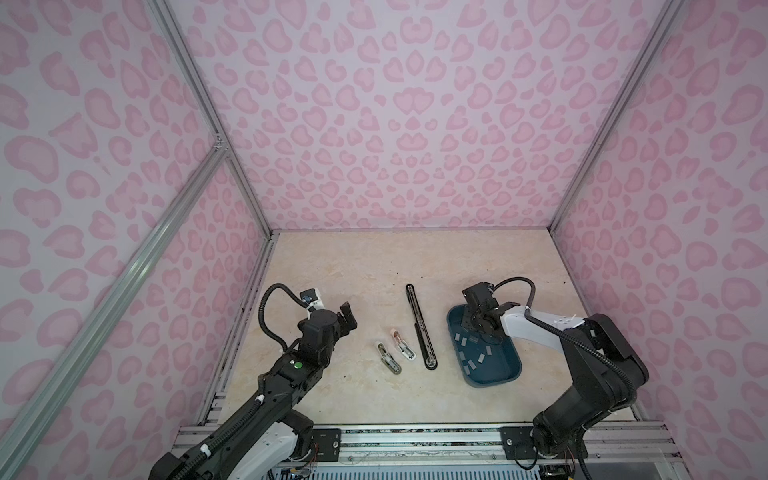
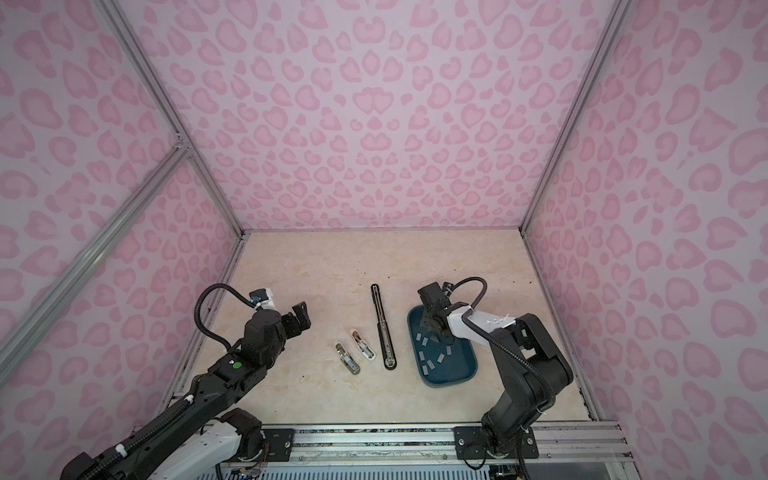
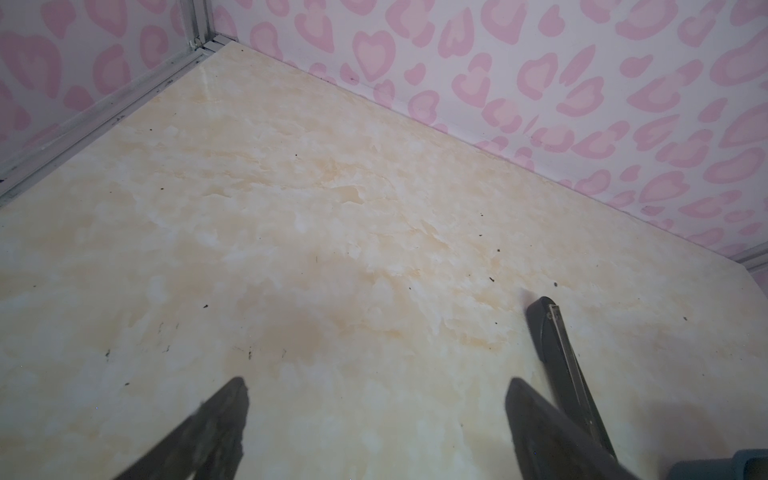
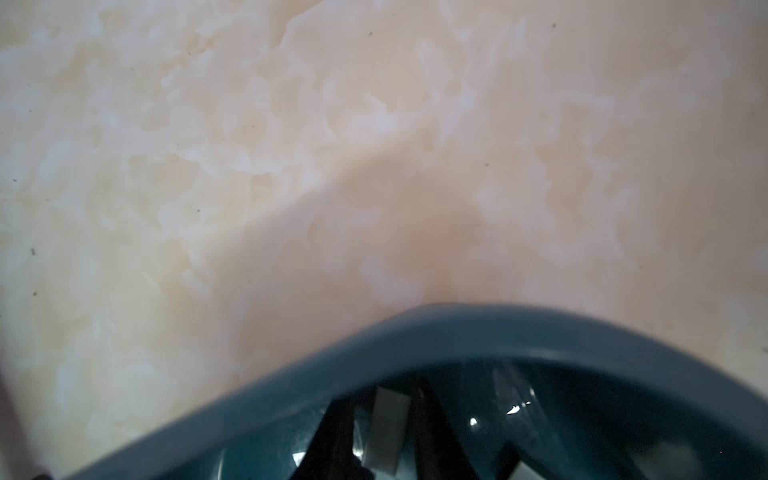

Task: Load the staples into the stapler

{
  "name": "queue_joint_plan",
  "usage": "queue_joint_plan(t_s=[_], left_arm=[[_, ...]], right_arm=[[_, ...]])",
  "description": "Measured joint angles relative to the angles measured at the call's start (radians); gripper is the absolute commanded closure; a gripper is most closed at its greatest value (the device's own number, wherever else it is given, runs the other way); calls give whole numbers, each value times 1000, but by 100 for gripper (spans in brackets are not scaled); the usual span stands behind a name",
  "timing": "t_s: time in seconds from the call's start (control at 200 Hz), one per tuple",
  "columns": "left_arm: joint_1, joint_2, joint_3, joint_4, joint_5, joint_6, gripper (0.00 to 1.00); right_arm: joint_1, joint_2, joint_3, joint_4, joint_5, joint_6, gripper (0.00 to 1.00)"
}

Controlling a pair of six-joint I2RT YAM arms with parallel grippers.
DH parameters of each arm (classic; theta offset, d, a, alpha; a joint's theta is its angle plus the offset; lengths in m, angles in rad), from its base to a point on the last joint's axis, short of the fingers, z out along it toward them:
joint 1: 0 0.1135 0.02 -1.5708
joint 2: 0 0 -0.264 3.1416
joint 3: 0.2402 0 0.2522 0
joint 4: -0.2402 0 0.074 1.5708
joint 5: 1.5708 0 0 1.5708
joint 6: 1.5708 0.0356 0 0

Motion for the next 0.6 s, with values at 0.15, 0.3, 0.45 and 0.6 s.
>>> queue_joint_plan(t_s=[0.15, 0.3, 0.45, 0.6], left_arm=[[0, -2, 0, 0, 0, 0, 3], [0, -2, 0, 0, 0, 0, 3], [0, -2, 0, 0, 0, 0, 3], [0, -5, 0, 0, 0, 0, 3]], right_arm=[[0, 8, 4, 3, 3, 0, 82], [0, 10, 5, 5, 3, -1, 83], [0, 10, 6, 6, 3, -7, 85], [2, 6, 5, 5, 2, -7, 85]])
